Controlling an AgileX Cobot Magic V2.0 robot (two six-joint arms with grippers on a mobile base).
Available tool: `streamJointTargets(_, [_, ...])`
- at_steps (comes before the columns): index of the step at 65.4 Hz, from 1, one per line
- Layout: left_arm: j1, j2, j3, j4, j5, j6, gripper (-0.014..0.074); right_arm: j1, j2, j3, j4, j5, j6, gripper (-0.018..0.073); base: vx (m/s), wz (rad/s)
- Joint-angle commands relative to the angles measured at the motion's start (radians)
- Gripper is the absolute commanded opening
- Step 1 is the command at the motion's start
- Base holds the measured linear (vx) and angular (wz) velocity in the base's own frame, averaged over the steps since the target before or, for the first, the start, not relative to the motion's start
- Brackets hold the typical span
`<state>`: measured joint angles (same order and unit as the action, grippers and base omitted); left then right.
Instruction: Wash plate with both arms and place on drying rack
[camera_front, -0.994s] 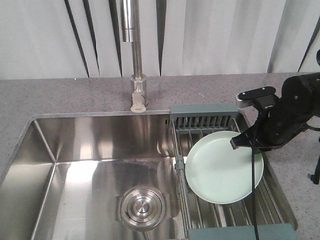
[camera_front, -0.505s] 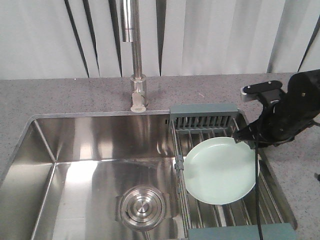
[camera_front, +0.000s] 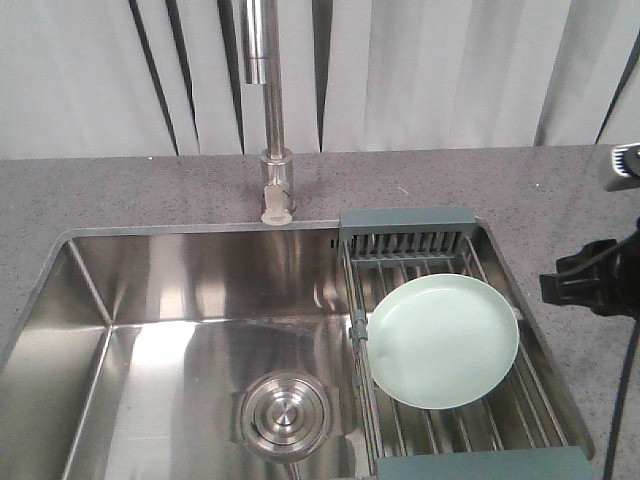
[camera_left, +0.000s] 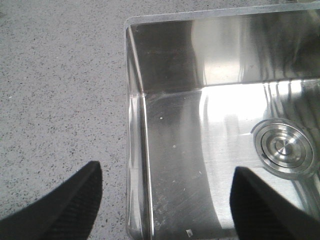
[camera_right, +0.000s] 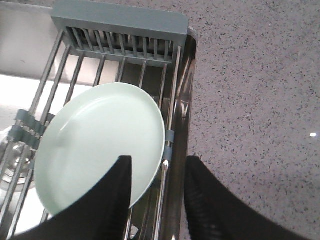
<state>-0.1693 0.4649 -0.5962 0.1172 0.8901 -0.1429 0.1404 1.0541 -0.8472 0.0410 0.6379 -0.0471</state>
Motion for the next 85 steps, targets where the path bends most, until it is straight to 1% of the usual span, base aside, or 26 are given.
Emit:
streamJointTargets(1, [-0.007, 0.007, -0.024, 0.005, -0.055, -0.004, 0.0501, -0.003, -0.105, 0.013, 0.029, -0.038, -0.015, 0.0238, 0.0, 0.0])
streamJointTargets(14, [-0.007, 0.007, -0.024, 0.005, -0.055, -0.004, 0.0501, -0.003, -0.272, 0.09, 0.028, 0.018, -0.014, 0.0239, 0.0, 0.0])
streamJointTargets(30, [-0.007, 0.007, -0.024, 0.005, -0.055, -0.004, 0.0501, -0.003, -0.449, 0.177, 0.059, 0.065, -0.014, 0.0239, 0.0, 0.0])
streamJointTargets(46, [-0.007, 0.007, -0.024, 0.005, -0.055, -0.004, 0.0501, -0.003, -0.575, 0.27, 0.069, 0.074, -0.015, 0.0239, 0.0, 0.0])
streamJointTargets(85, [-0.007, 0.007, -0.024, 0.005, -0.055, -0.004, 0.0501, -0.003, -0.598, 0.293, 0.062, 0.09, -0.017, 0.0239, 0.0, 0.0])
